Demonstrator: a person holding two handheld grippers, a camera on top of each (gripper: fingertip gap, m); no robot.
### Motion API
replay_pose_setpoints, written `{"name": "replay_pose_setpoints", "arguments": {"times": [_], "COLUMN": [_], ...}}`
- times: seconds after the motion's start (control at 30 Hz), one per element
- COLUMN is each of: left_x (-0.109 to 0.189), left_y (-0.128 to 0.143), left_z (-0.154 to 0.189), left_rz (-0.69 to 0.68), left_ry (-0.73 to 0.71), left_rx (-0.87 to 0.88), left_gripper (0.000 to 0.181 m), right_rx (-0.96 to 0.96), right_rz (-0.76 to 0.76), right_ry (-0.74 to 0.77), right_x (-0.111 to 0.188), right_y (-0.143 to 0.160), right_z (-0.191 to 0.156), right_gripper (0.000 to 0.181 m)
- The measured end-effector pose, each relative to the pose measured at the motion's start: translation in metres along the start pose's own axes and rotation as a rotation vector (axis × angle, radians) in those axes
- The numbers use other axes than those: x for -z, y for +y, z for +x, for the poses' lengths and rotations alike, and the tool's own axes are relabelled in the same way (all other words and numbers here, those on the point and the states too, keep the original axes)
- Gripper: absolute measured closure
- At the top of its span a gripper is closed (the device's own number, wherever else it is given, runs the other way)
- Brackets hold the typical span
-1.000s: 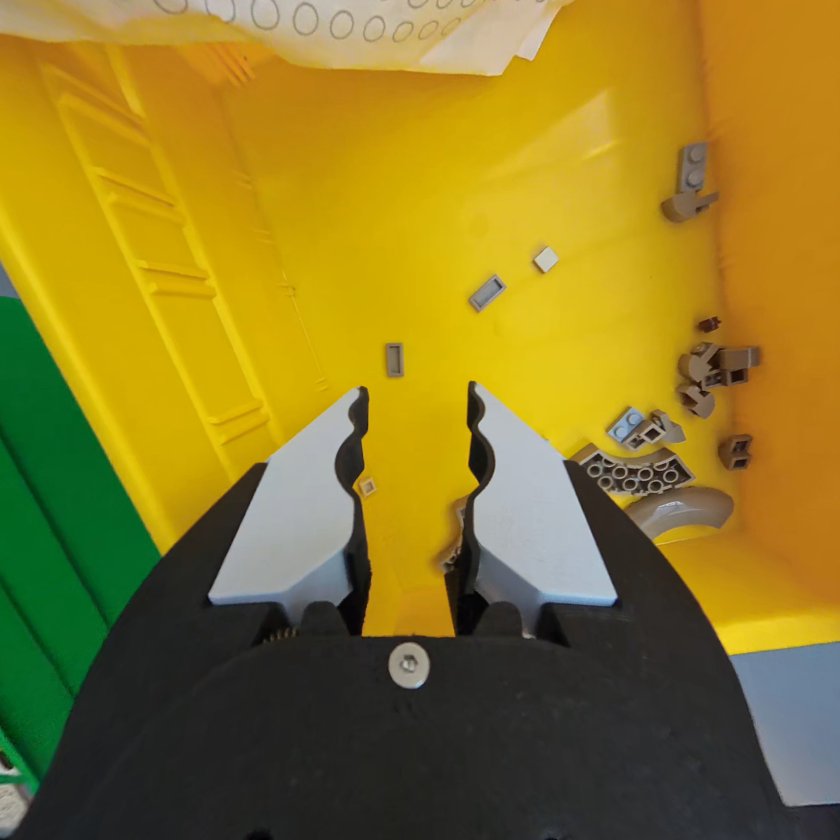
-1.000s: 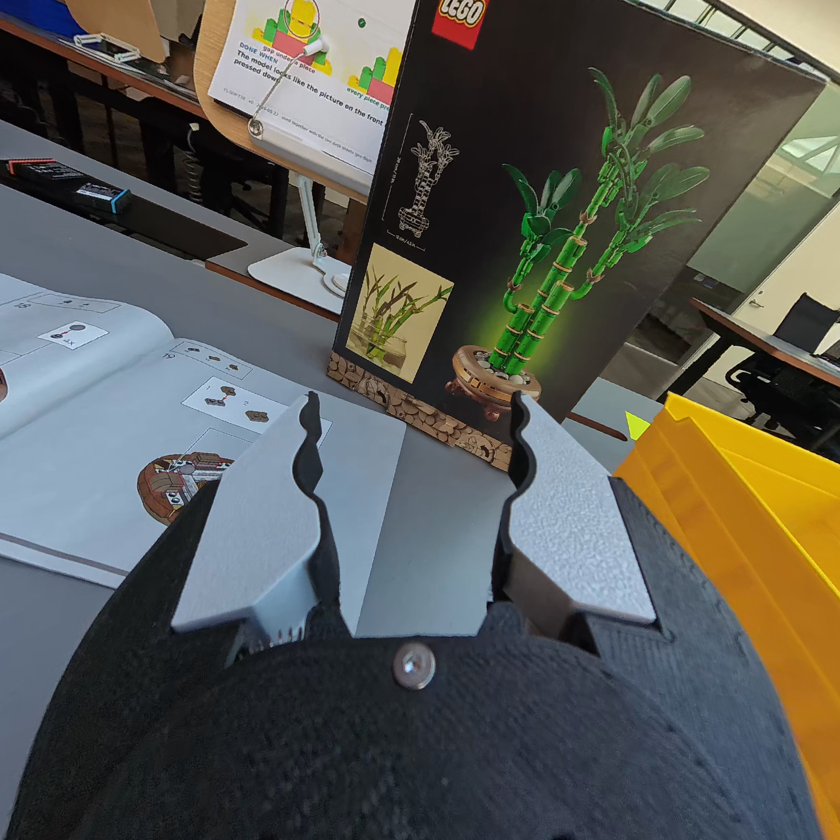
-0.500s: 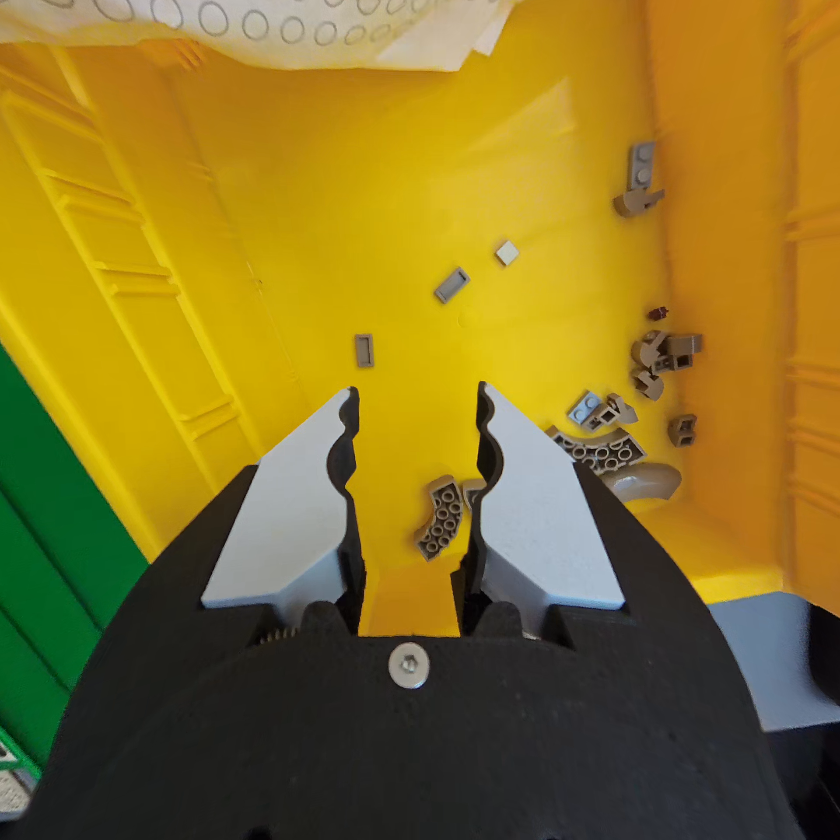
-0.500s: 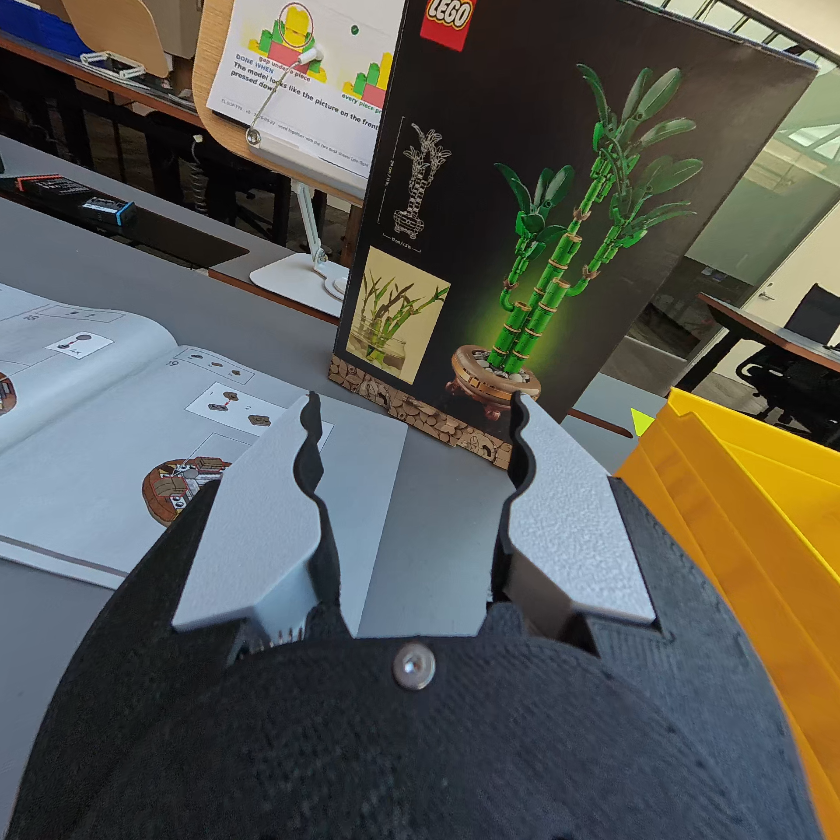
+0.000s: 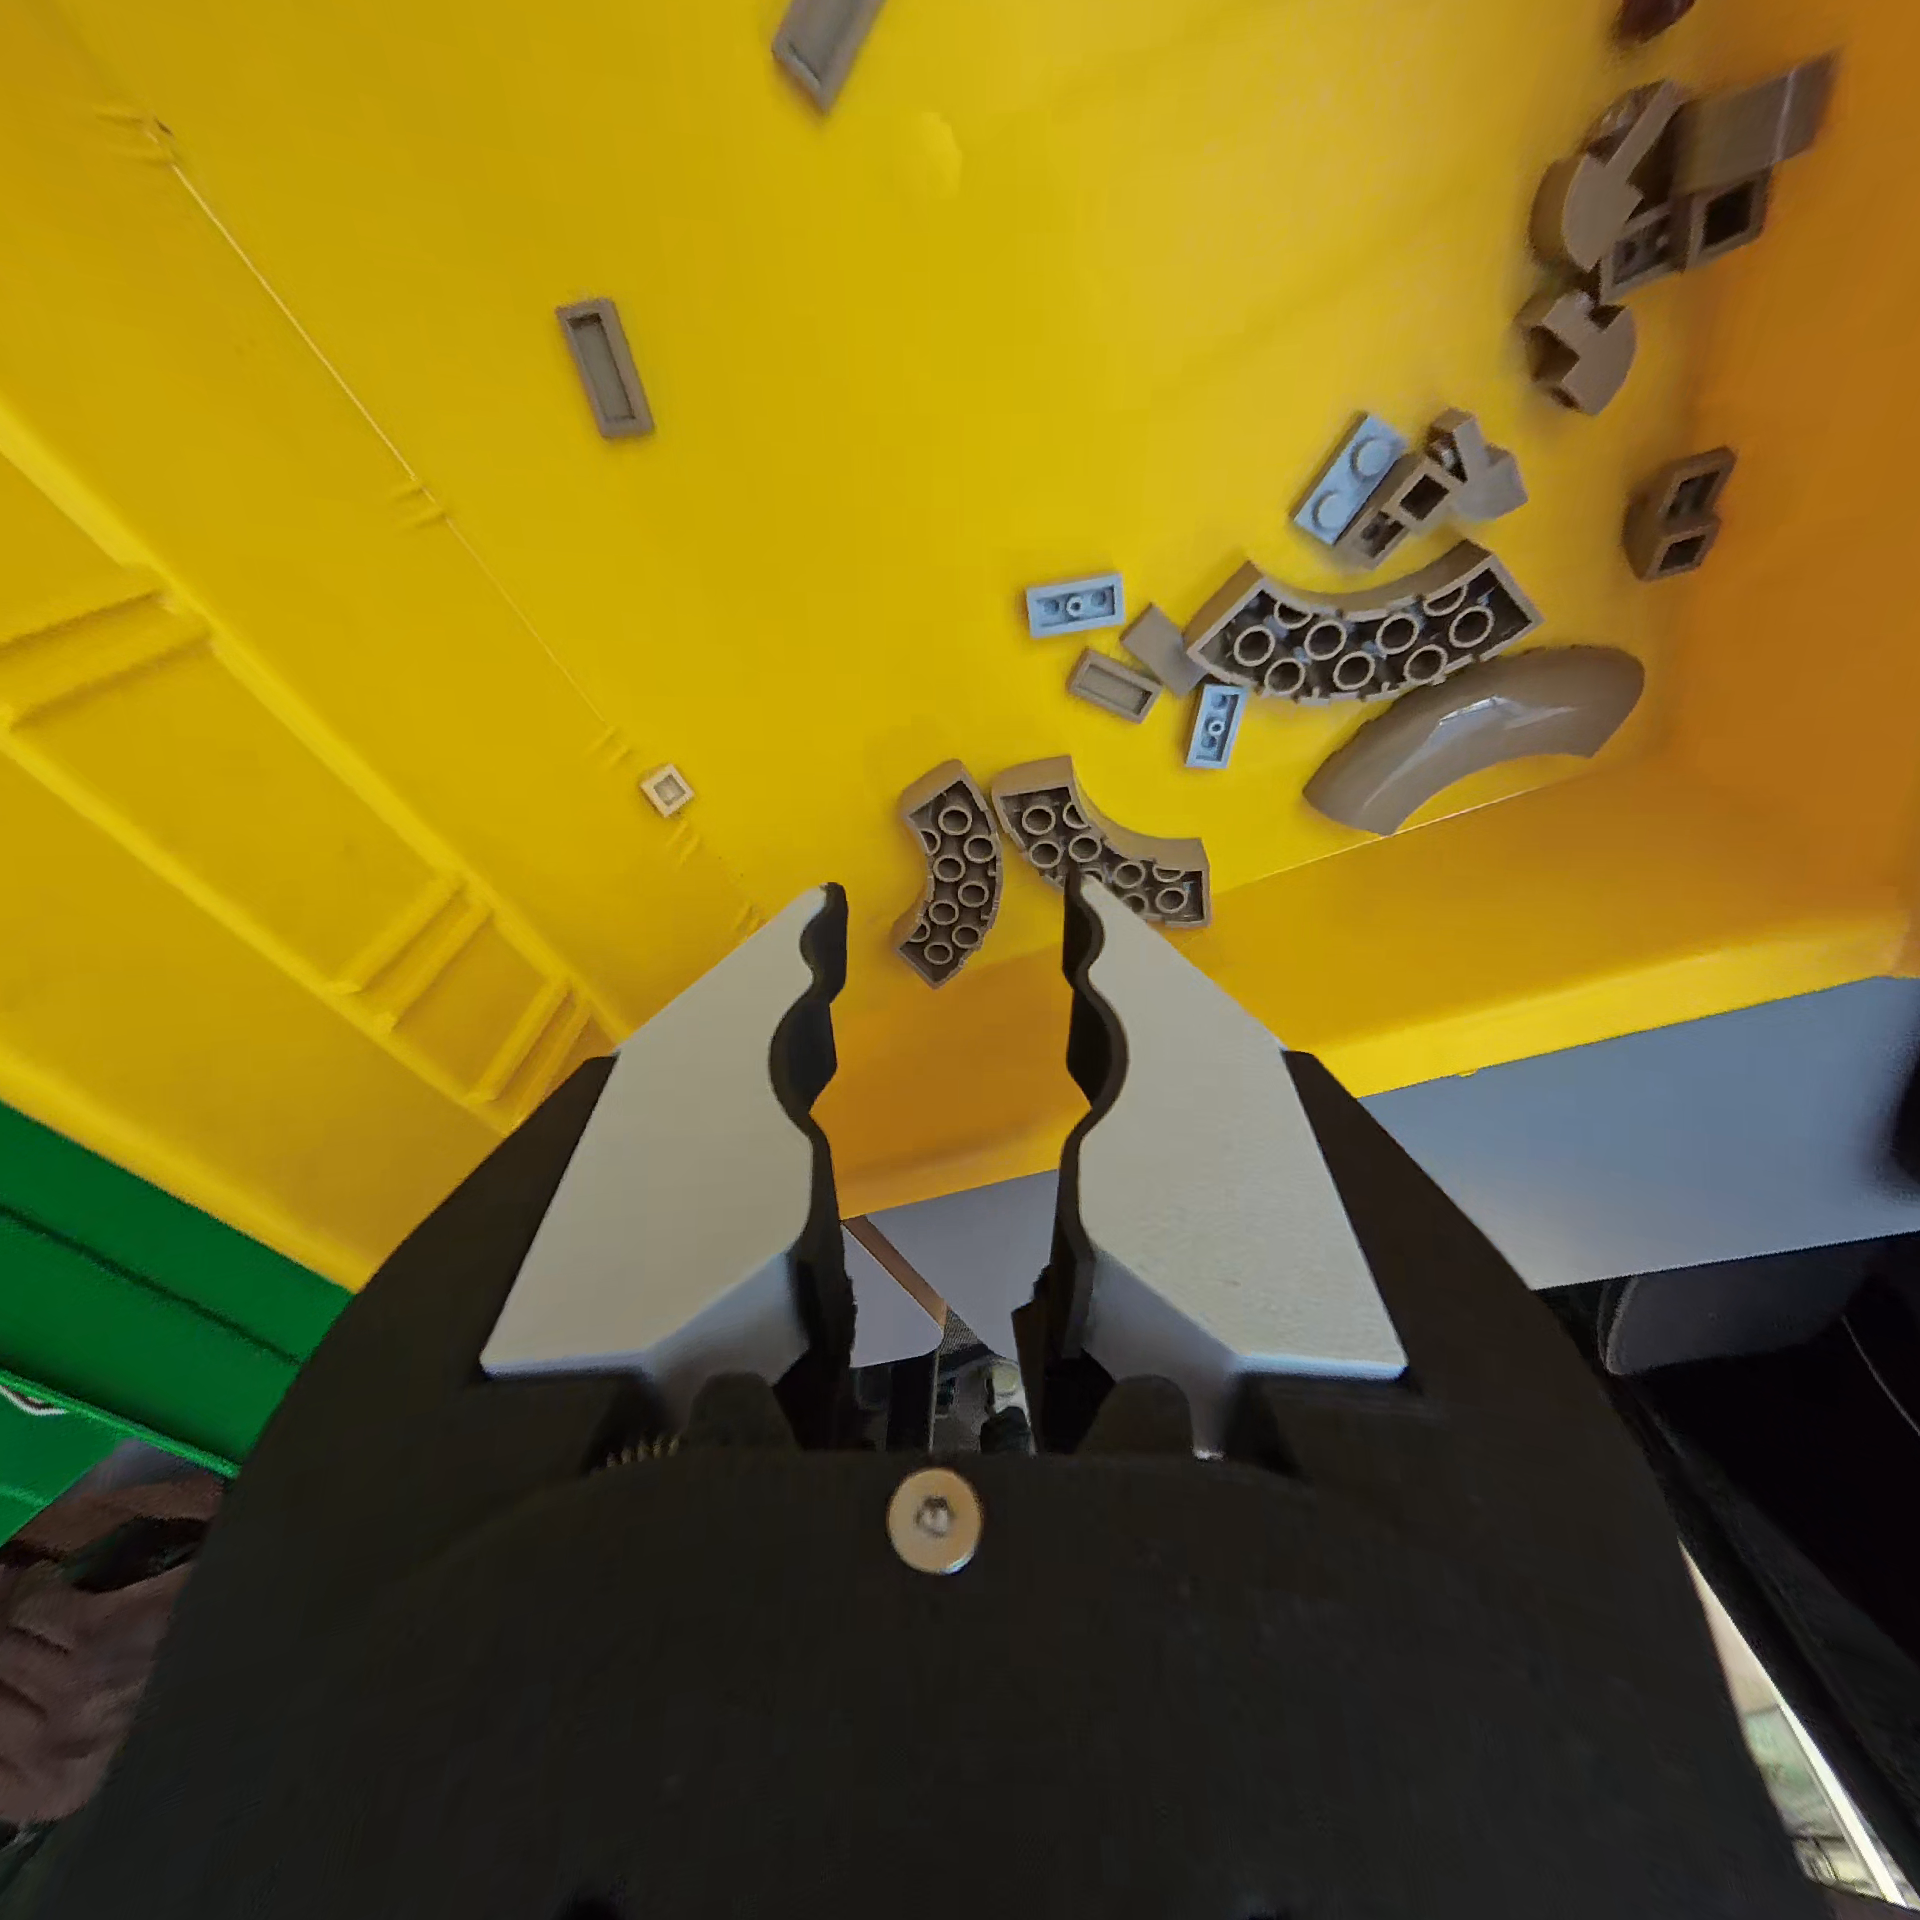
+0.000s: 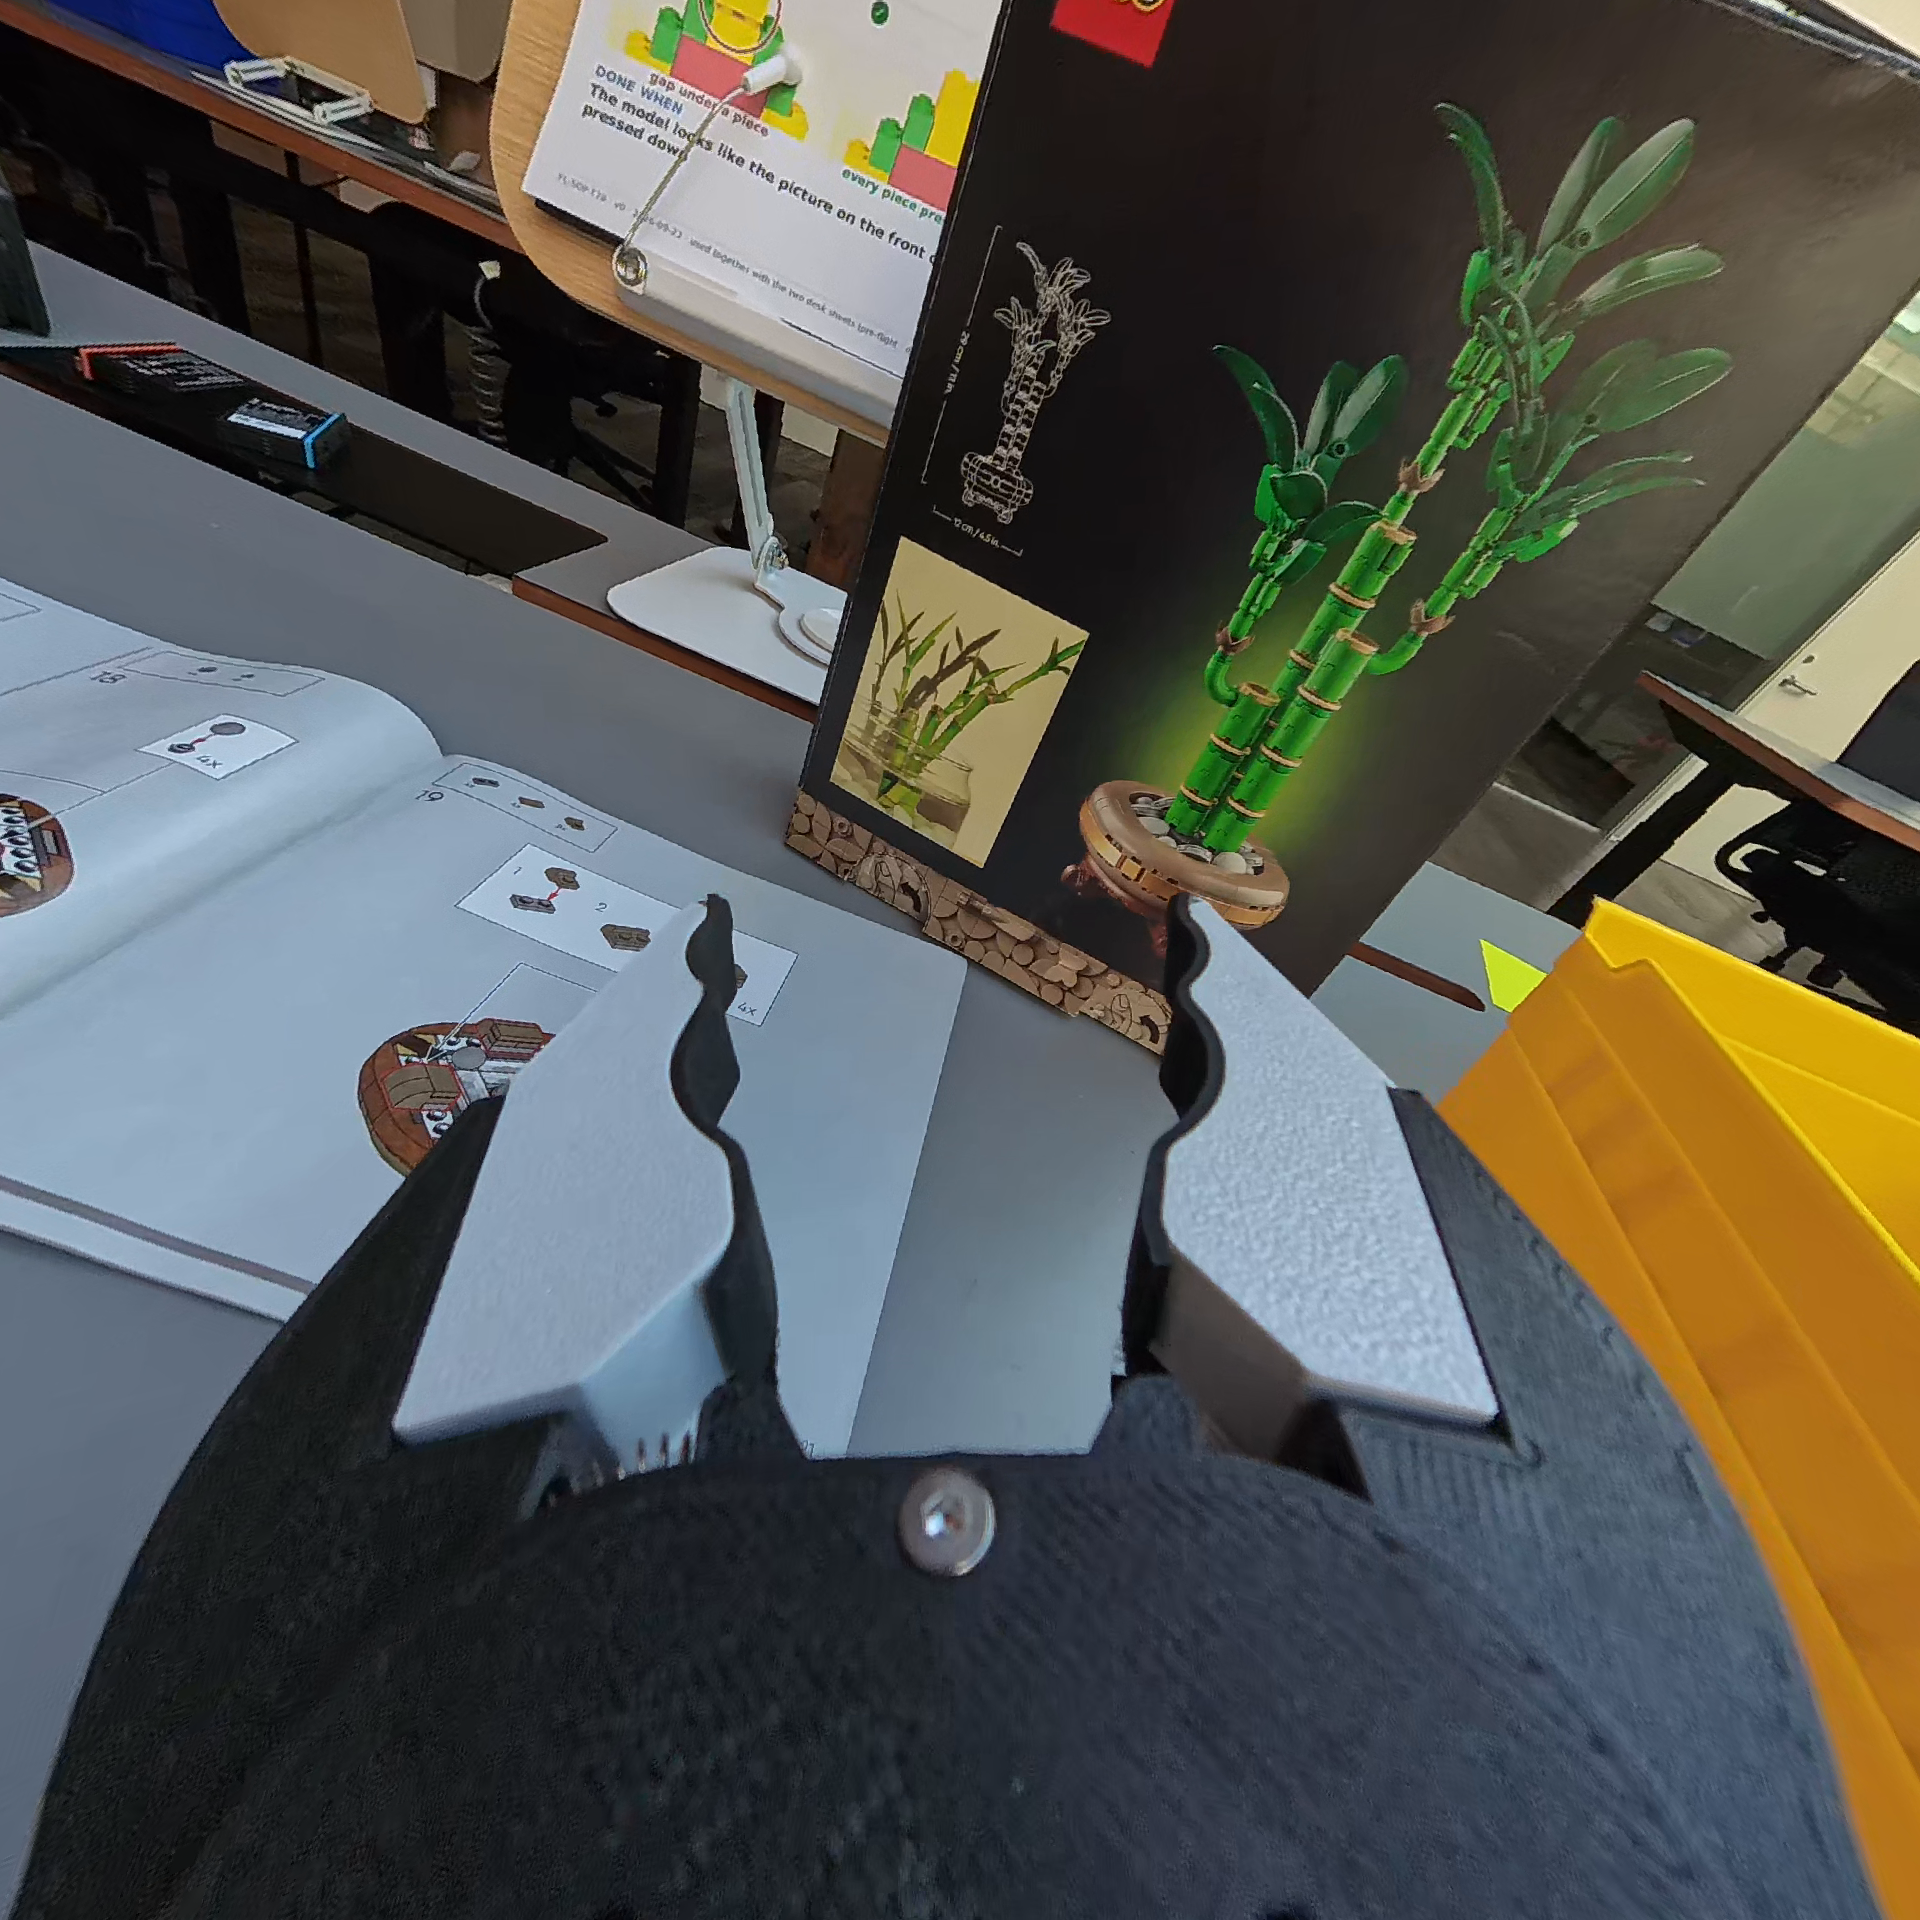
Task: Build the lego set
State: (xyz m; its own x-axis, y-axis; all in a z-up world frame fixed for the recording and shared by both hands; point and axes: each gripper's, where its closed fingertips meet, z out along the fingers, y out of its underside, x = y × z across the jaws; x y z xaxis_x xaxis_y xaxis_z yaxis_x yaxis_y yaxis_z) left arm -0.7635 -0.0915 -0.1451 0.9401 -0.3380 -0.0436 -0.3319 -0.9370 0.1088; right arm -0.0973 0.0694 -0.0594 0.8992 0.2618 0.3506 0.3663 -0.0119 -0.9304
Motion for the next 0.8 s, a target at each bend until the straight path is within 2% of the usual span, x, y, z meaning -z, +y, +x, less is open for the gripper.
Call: {"name": "replay_pose_setpoints", "arguments": {"times": [0.4, 0.6, 0.8], "left_x": [-0.020, -0.021, -0.020], "left_y": [0.013, 0.013, 0.011], "left_z": [-0.005, 0.001, 0.000], "left_rz": [-0.076, -0.065, -0.030], "left_ry": [-0.032, -0.014, -0.082], "left_rx": [-0.043, -0.054, -0.090], "left_gripper": [0.143, 0.155, 0.167], "right_rx": [0.013, 0.021, 0.030], "right_rz": [-0.018, -0.024, -0.027], "right_ry": [0.003, 0.003, 0.003], "right_x": [-0.001, -0.001, -0.001], "right_y": [0.004, 0.005, 0.005], "right_z": [-0.001, -0.002, -0.003], "right_gripper": [0.099, 0.099, 0.099]}}
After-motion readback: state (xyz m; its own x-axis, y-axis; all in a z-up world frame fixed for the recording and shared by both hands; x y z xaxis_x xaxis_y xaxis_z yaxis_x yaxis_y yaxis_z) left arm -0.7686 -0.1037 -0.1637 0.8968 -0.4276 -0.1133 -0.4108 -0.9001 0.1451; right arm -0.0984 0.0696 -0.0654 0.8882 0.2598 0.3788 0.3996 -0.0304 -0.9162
